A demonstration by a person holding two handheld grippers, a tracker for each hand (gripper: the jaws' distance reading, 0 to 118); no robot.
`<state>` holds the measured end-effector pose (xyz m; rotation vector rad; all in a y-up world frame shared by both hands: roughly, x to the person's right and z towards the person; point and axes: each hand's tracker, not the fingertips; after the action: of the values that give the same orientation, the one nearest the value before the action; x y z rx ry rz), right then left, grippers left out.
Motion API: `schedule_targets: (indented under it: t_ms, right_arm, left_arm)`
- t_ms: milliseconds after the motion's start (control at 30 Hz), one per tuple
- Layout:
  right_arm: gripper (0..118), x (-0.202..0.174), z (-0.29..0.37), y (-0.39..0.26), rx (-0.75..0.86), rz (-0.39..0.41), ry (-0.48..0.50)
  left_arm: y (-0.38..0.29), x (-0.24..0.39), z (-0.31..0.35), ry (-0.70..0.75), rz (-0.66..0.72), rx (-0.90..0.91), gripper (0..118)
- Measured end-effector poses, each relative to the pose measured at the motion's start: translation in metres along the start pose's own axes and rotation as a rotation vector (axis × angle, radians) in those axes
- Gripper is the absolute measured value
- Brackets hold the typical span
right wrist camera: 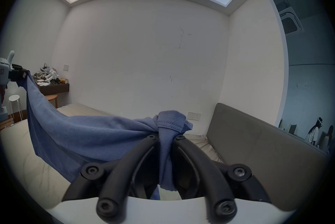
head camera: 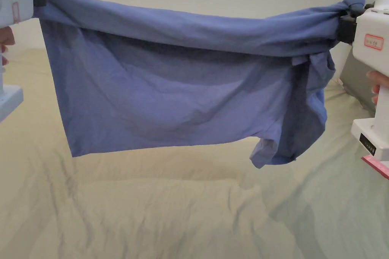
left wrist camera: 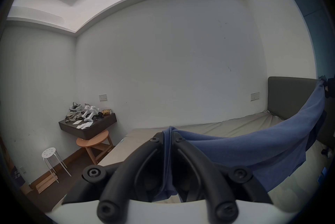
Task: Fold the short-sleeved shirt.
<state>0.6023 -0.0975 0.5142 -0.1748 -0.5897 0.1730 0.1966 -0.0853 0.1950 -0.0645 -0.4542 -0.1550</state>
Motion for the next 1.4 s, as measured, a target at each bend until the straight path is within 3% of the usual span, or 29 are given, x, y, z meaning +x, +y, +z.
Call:
schedule_targets:
  t_ms: [100,133,200,367,567,767,1067,1167,1400]
  right_arm:
    - [12,0.007,-0.006,-0.007,0.034,0.005,-0.006]
    - [12,-0.002,-0.052,-0.006,0.063,0.050,-0.044]
    - [12,-0.010,-0.093,-0.012,0.039,0.066,-0.049]
    - [12,-0.022,-0.133,-0.050,-0.018,0.047,-0.024]
    - [12,-0.052,-0.119,-0.122,-0.146,0.101,0.025]
    - [12,-0.069,-0.080,-0.221,-0.340,0.084,0.126]
    - [12,-0.102,0.033,-0.345,-0.619,0.285,0.295]
    - [12,-0.110,0.071,-0.362,-0.683,0.354,0.321]
    - [12,-0.113,0.141,-0.365,-0.774,0.364,0.376]
  left_arm:
    - [0.005,0.002,-0.030,0.010,0.010,-0.004,6]
    - [0.006,0.003,-0.037,0.018,0.018,-0.006,6]
    - [0.004,0.005,-0.048,0.025,0.030,-0.004,6]
    - [-0.022,0.007,-0.090,0.033,-0.005,-0.022,6]
    - [-0.099,0.013,-0.092,0.015,-0.056,-0.130,6]
    - [-0.211,0.014,-0.043,-0.010,-0.027,-0.311,6]
    - [-0.365,0.020,0.093,-0.111,-0.196,-0.715,6]
    - [-0.394,0.013,0.129,-0.140,-0.261,-0.801,6]
    - [-0.397,-0.002,0.187,-0.174,-0.305,-0.884,6]
